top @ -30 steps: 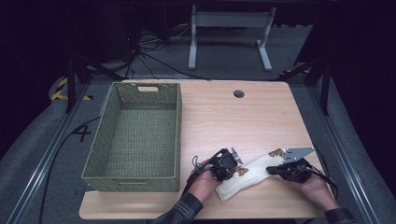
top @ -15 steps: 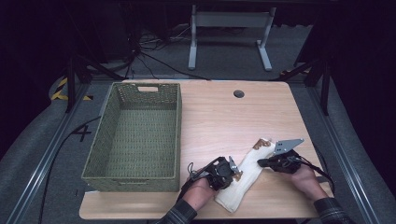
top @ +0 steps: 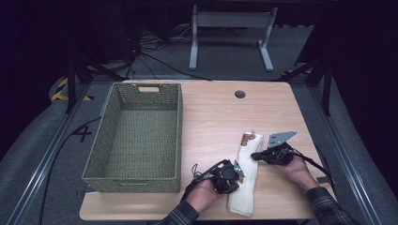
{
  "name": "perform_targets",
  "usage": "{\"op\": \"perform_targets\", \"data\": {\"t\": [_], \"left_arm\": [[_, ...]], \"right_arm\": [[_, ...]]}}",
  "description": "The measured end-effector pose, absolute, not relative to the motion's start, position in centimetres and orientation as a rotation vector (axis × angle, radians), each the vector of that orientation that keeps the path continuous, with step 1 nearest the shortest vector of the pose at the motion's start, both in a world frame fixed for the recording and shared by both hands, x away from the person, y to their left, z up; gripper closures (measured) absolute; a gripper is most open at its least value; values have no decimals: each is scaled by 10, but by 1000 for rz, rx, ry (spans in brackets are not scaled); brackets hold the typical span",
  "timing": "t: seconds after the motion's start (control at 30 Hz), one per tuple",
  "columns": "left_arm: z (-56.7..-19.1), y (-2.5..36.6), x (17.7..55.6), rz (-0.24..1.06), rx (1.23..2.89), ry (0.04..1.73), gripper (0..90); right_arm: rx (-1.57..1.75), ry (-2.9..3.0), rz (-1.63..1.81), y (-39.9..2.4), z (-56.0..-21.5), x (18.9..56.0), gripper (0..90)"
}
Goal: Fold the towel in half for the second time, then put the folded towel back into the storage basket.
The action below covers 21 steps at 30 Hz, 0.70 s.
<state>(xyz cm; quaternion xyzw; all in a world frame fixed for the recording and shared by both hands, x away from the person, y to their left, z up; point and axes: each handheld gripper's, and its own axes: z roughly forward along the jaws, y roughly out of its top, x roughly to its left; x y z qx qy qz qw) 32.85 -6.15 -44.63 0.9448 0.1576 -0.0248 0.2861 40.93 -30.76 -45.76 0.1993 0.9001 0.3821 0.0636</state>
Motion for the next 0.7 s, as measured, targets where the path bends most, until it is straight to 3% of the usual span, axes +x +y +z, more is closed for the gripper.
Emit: {"op": "perform_targets", "data": {"t": [0.5, 0.7], "left_arm": [[-447, -61, 328, -99, 2505, 407, 898], [-445, -52, 333, -73, 2476, 440, 860]], "right_arm": [[544, 2763, 1164, -284, -457, 429, 887], [573, 2743, 1235, -291, -443, 423, 733]]}}
